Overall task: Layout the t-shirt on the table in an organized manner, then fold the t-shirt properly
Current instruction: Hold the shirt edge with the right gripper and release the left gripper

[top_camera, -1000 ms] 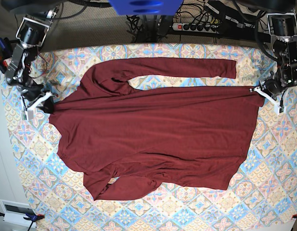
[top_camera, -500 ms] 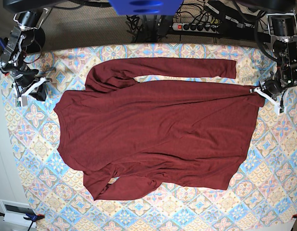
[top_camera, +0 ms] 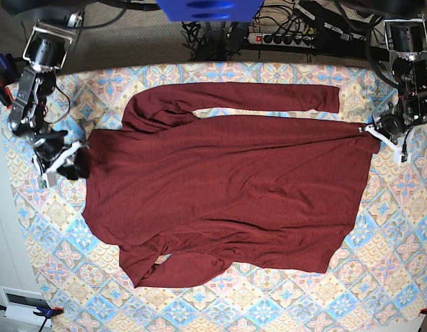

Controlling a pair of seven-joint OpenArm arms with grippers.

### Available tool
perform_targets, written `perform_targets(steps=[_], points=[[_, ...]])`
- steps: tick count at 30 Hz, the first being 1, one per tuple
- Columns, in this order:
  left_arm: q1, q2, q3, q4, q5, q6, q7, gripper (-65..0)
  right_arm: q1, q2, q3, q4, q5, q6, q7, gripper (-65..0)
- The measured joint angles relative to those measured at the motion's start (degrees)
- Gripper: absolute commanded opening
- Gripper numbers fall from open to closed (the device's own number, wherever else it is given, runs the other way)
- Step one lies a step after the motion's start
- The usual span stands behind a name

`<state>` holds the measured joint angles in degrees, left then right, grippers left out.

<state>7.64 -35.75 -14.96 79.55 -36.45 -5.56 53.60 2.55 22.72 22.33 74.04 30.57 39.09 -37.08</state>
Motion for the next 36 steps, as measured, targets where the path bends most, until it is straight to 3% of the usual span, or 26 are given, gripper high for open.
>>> perform_targets(steps=[6, 13, 19, 21, 25, 29, 36], points=[[0.02, -0.11, -0.07, 0.0, -0.02, 0.0, 0.02, -59.8, 0.2, 0.15, -0.07, -7.15, -1.62, -0.26, -1.51, -44.8], [0.17, -0.24, -2.36, 0.0, 0.11, 0.37, 0.04, -59.8, 0.92, 0.39, -2.08, -11.43, -0.26, -0.28, 2.78, -44.8], [0.15, -0.11, -2.36, 0.0, 0.02, 0.02, 0.02, -59.8, 1.4, 0.39, -6.05, -11.17, -0.04, -0.26, 3.23, -45.6], [0.17, -0.11, -2.34, 0.0, 0.0, 0.02, 0.02, -59.8, 1.27, 0.44, -6.05, -11.17, -0.07, -0.26, 3.23, -48.8], [0.13, -0.13, -2.34, 0.0, 0.02, 0.02, 0.02, -59.8, 1.09, 0.46, -5.92, -11.17, -0.09, -0.26, 3.13, -64.8], [0.13, -0.11, -2.34, 0.0, 0.0, 0.02, 0.02, -59.8, 1.09, 0.48, -4.98, -11.17, -0.09, -0.22, 2.86, -65.0], [-0.02, 0.02, -2.34, 0.0, 0.0, 0.0, -0.2, -59.8, -1.66, 1.77, 3.1, -11.17, -0.59, -0.33, 1.27, -65.0]])
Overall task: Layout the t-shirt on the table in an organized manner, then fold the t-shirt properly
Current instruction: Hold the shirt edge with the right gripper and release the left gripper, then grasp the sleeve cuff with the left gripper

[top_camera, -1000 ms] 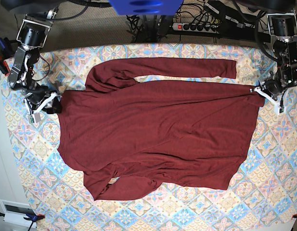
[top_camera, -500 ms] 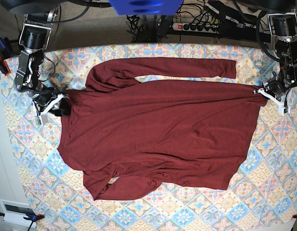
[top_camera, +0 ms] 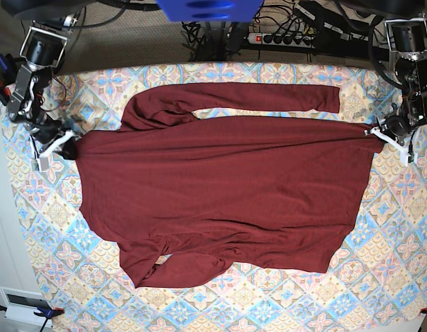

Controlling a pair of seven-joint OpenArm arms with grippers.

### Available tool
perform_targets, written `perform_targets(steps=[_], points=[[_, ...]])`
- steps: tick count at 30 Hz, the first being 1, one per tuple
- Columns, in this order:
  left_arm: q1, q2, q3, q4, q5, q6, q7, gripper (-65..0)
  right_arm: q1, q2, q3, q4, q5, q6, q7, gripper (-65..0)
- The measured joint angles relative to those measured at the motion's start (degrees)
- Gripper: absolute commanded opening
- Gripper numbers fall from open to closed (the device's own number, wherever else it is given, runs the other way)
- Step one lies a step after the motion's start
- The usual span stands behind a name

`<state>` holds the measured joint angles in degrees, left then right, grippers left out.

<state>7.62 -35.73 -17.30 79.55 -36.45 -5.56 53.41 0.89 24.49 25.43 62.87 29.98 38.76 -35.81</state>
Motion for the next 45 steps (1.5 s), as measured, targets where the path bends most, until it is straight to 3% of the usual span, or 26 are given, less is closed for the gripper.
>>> perform_targets(steps=[5, 15, 26, 30, 34, 38, 45], points=[[0.02, 0.02, 0.17, 0.0, -0.72, 0.07, 0.0, -59.8, 0.15, 1.07, 1.36, -0.31, -0.13, 0.04, 0.0, -65.0], [0.15, -0.31, 0.17, 0.0, -10.49, 0.17, 0.37, -58.9, 0.5, 2.14, 1.31, -0.24, -0.13, 0.07, -0.24, -65.0], [3.02, -0.79, -9.53, 0.04, -18.16, 0.37, 12.04, -38.7, 0.0, 2.12, 1.22, 0.02, -0.15, 0.09, -0.24, -65.0], [4.22, -1.31, -10.93, 0.79, -19.3, 0.02, 11.37, -31.6, -0.13, 2.05, 1.22, 1.09, -0.22, 0.04, -0.31, -65.0], [12.72, -1.51, -11.63, 11.72, -22.53, 0.74, 12.22, -31.0, -0.7, 2.03, 1.05, 4.07, 0.07, 0.07, -0.11, -65.0], [17.79, 0.92, -11.15, 22.05, -25.62, -0.07, 12.09, -31.0, -1.86, 2.05, 1.07, 4.96, -0.39, 0.04, -0.63, -65.0], [21.11, 5.42, -11.19, 21.9, -21.99, 0.68, 12.2, -31.0, -1.62, 2.05, 1.14, 5.46, 0.04, 0.11, -0.22, -65.0]])
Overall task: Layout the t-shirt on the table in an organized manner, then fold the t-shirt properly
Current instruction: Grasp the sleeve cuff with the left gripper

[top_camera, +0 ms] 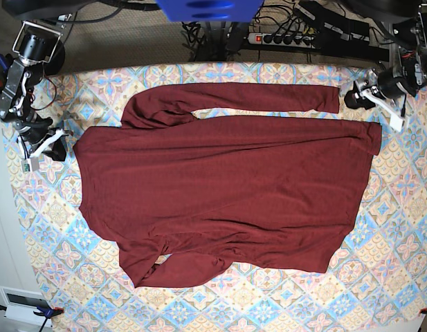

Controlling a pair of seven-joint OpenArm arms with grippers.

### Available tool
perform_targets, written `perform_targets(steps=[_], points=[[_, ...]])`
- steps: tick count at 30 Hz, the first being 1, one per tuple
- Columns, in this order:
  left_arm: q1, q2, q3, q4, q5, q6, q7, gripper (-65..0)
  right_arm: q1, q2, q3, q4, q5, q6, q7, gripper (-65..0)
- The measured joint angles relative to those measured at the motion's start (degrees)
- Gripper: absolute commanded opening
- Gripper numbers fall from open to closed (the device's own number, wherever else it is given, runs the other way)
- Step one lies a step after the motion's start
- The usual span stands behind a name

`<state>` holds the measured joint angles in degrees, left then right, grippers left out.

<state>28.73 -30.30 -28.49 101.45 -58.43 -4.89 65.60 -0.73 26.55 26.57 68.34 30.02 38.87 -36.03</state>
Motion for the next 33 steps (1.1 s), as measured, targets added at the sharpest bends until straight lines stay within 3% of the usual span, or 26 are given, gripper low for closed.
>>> perform_targets(steps=[9, 14, 17, 20, 22, 29, 33], points=[[-2.69, 4.33, 6.16, -1.9, 7.5, -0.07, -0.33, -30.9, -0.07, -0.07, -0.04, 0.0, -0.02, 0.15, -0.2, -65.0], [-6.23, 4.39, 10.97, -4.39, 9.64, -0.35, -1.05, -31.7, -0.22, -0.02, -0.04, -0.02, -0.15, 0.04, -0.22, -65.0], [-7.02, 5.62, 11.87, -4.26, 11.45, -0.31, -2.19, -40.7, -0.37, -0.02, -0.04, 0.04, -0.09, 0.13, -0.15, -65.0], [-7.15, 6.01, 12.28, -4.42, 10.03, -0.35, -1.92, -62.0, -2.05, 0.02, -0.04, 0.22, 0.0, 0.07, 0.07, -65.0], [-6.8, 6.38, 12.5, -3.89, 8.26, -1.09, -0.72, -65.0, -2.93, -0.11, -0.04, 0.17, -0.24, 0.13, -0.55, -65.0], [0.87, -0.85, 12.46, 11.56, 2.14, -1.38, -0.68, -65.0, -3.93, 0.11, -0.13, 4.04, 0.22, 0.13, 0.28, -65.0], [5.2, -5.55, 12.59, 12.96, -3.45, -1.01, -0.26, -65.0, -8.2, 0.0, -0.11, 7.15, -0.13, 0.15, -0.42, -64.9]])
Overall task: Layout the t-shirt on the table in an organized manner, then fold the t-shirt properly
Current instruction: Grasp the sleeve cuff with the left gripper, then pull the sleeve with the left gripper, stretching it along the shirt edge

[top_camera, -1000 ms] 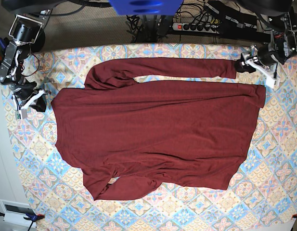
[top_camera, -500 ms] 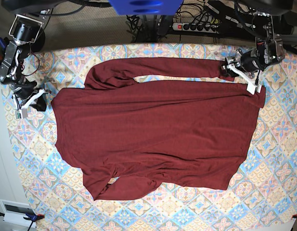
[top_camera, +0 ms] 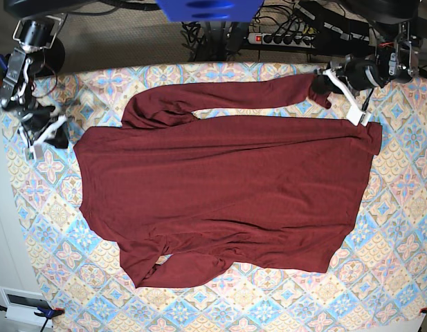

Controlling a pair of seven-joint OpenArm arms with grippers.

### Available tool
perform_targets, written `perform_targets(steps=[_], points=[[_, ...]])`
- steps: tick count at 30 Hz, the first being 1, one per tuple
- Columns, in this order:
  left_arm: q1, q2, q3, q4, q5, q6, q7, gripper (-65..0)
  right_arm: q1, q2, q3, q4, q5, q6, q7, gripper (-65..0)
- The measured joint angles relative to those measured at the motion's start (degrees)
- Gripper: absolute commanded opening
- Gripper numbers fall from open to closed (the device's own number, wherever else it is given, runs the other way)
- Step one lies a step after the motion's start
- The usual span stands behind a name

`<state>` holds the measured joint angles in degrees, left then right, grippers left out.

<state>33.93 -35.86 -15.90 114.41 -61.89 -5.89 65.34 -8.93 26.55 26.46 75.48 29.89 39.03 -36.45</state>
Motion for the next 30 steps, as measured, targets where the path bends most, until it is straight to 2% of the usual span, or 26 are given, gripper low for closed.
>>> perform_targets(steps=[4, 8, 13, 20, 30], points=[[2.95, -4.44, -2.21, 0.02, -9.4, -0.31, 0.07, -65.0, -1.22, -0.39, -0.09, 3.34, -0.09, -0.04, -4.55, -57.8], [5.44, -5.11, -10.75, 0.07, -13.16, -0.2, -0.37, -65.0, -1.53, -1.64, -0.04, 6.36, 0.24, -0.02, -4.42, -50.9], [4.92, -4.92, -15.28, 0.09, -15.72, -0.37, 2.43, -65.0, -1.95, -4.0, -0.11, 6.25, 0.09, 0.0, -5.79, -45.6], [4.96, -4.48, -15.5, 0.09, -15.47, -0.35, 2.84, -65.0, -1.68, -4.26, -5.25, 6.14, 0.15, 0.0, -5.2, -43.6], [4.94, -4.48, -15.5, 0.07, -15.52, -0.35, 2.84, -65.0, -1.51, -5.84, -4.66, 3.04, 1.49, 0.0, -2.97, -44.1]])
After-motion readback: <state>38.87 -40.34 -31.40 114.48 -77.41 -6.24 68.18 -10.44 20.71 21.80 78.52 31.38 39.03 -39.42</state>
